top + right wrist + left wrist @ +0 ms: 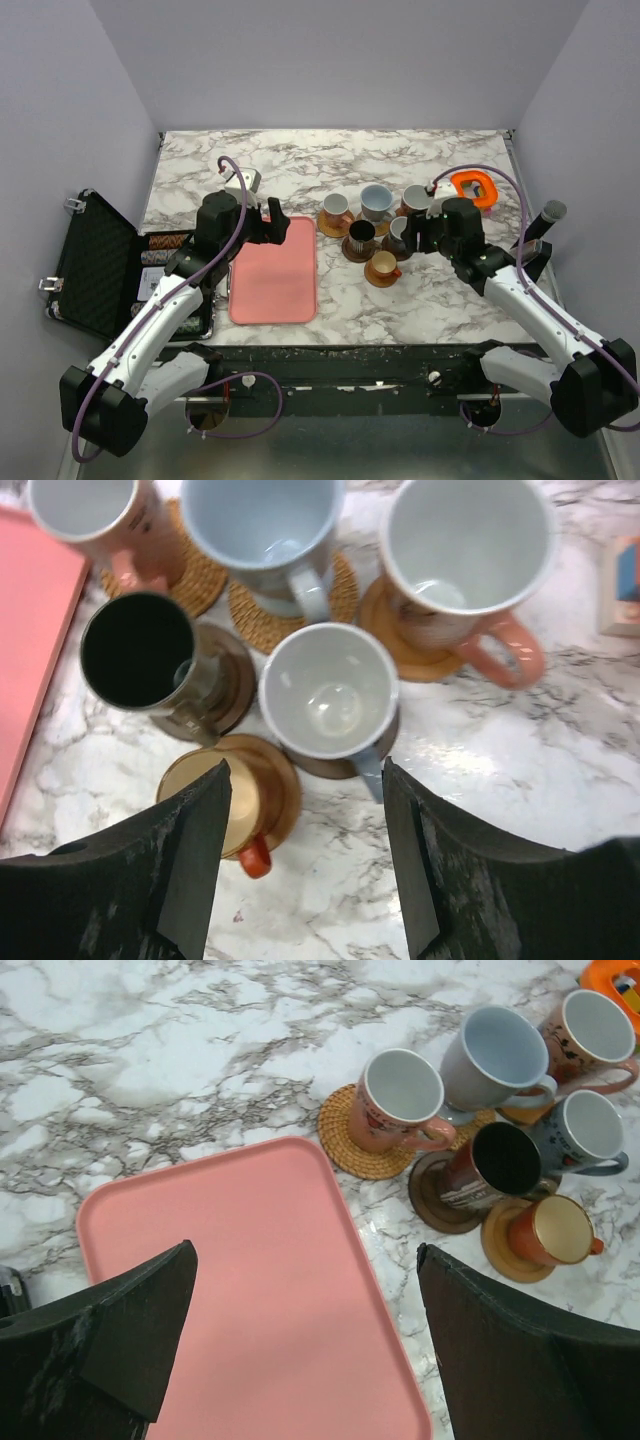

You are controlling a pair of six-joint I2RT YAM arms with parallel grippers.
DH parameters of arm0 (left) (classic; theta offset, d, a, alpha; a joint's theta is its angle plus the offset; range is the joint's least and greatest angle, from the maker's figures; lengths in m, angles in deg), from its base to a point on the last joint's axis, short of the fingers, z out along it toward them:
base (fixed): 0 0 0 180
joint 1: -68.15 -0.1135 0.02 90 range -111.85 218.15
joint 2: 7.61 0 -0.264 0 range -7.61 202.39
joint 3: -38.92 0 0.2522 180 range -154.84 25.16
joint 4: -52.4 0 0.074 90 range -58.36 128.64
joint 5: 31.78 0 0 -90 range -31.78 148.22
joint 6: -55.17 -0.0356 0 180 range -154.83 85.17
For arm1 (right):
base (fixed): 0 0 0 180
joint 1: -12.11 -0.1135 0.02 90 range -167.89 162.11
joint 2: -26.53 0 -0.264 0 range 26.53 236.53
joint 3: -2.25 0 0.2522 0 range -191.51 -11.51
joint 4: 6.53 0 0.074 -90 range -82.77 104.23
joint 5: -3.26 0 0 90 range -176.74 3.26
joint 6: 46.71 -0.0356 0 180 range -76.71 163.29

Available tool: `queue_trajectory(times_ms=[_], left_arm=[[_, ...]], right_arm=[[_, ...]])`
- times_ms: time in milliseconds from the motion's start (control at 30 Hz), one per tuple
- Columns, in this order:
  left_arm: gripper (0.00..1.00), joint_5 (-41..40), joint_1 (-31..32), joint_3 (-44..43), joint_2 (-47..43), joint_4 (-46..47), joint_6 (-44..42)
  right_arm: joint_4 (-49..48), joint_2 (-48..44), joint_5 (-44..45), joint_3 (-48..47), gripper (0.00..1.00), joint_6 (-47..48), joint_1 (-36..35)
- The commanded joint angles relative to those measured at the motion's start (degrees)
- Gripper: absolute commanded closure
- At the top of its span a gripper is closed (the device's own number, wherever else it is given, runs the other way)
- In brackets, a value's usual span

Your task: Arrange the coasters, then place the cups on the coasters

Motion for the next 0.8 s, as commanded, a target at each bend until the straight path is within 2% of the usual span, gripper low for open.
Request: queue_trajectory(times_ms=[0,67,233,367,567,767], left_arm=[[0.01,-4.5,-3.4,0.8,-2.0,-0.1,2.4],[0.01,-5.7,-5.9,1.2,-2.7,-0.6,3.4],[0.01,-8.9,-9.1,1.0,-4.9,-1.1,3.8],[0.01,-12.1,-9.1,1.3,-8.5,-0.2,0.7],[0.01,-16.5,-9.0,3.6,-15.6,2.6,-2.4],[0.01,-17.7,-9.0,4.3,-17.9,3.7,-1.3]], right_arm=[[-0.2,-3.6,-5.2,0.1,0.31,-2.1,7.0],[0.8,-4.8,-7.3,0.0,0.31,-2.9,11.1],[2.1,-10.1,-5.4,0.5,0.31,-5.4,17.9],[1.2,-16.5,-1.6,1.1,0.30,-5.1,18.4],[-6.8,-28.1,2.0,6.9,0.30,-2.4,18.3],[-8.5,-30.4,2.4,8.7,0.30,-2.0,18.4]])
